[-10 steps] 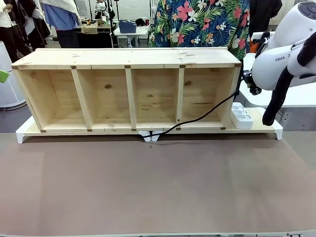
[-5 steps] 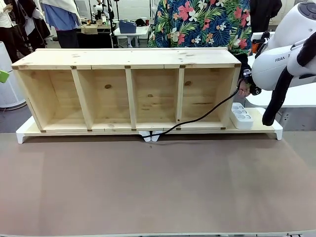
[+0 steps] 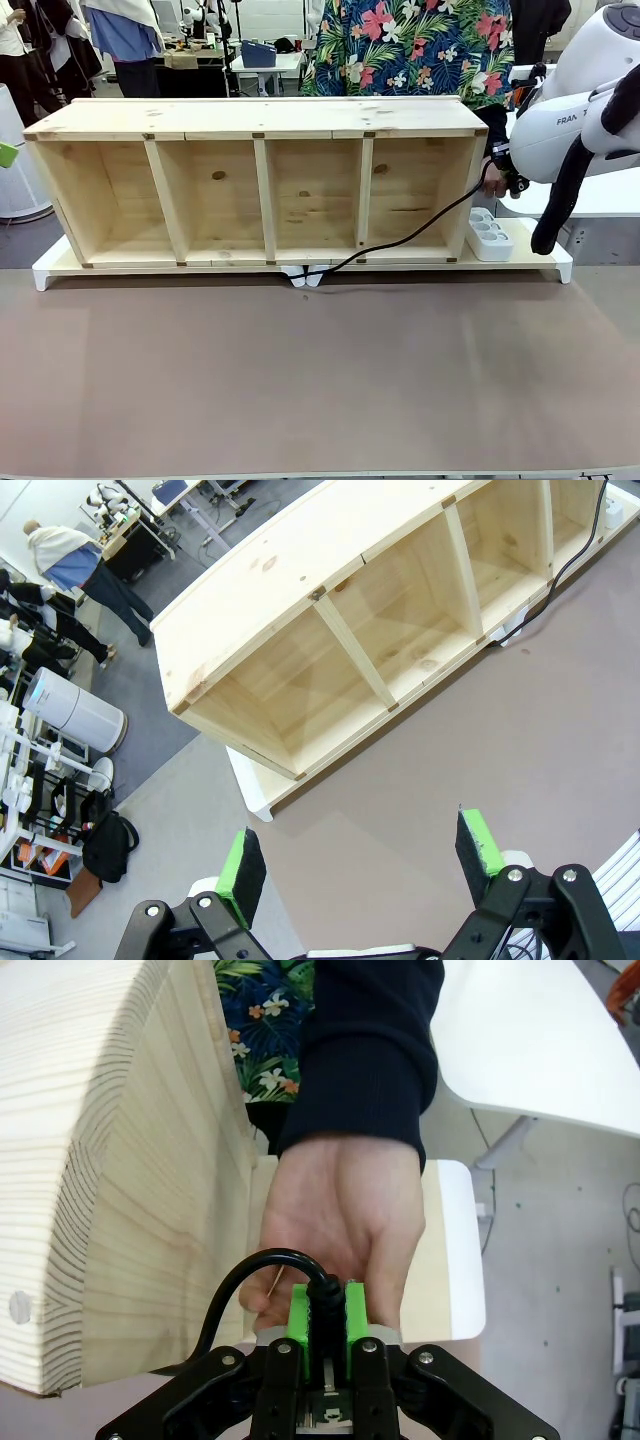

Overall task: Perform cable management.
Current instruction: Release the Power Cable when the human grasps it.

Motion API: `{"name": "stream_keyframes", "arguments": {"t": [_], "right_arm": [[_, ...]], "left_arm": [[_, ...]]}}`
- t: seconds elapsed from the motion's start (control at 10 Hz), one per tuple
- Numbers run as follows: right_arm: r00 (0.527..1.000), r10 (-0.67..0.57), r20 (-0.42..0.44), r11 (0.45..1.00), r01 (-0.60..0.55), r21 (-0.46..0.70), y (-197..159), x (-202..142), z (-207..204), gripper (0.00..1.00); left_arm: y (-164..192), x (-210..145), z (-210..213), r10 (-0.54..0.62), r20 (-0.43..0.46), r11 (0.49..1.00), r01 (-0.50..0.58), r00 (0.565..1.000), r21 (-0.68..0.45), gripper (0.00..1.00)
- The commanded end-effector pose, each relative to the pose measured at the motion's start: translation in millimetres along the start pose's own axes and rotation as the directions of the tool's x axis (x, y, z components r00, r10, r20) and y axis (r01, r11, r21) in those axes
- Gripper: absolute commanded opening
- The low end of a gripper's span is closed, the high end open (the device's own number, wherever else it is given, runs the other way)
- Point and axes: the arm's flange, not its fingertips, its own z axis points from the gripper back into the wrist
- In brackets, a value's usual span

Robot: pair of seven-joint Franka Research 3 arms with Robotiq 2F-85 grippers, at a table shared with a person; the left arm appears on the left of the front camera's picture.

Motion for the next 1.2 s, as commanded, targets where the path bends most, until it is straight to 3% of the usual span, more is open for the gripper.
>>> {"name": "stream_keyframes", "arguments": {"t": [0.0,1.1], "right_arm": [[1.000,0.001,0.009,1.000,-0.001,0.002,2.2,2.1,1.8,0.17],[1.000,0.001,0.009,1.000,-0.001,0.002,2.2,2.1,1.8,0.17]], "left_arm": [[0.1,0.3,-0.2,0.000,0.001,1.000,0.000,1.000,0.002,1.00],[0.1,0.3,-0.2,0.000,0.001,1.000,0.000,1.000,0.002,1.00]]}}
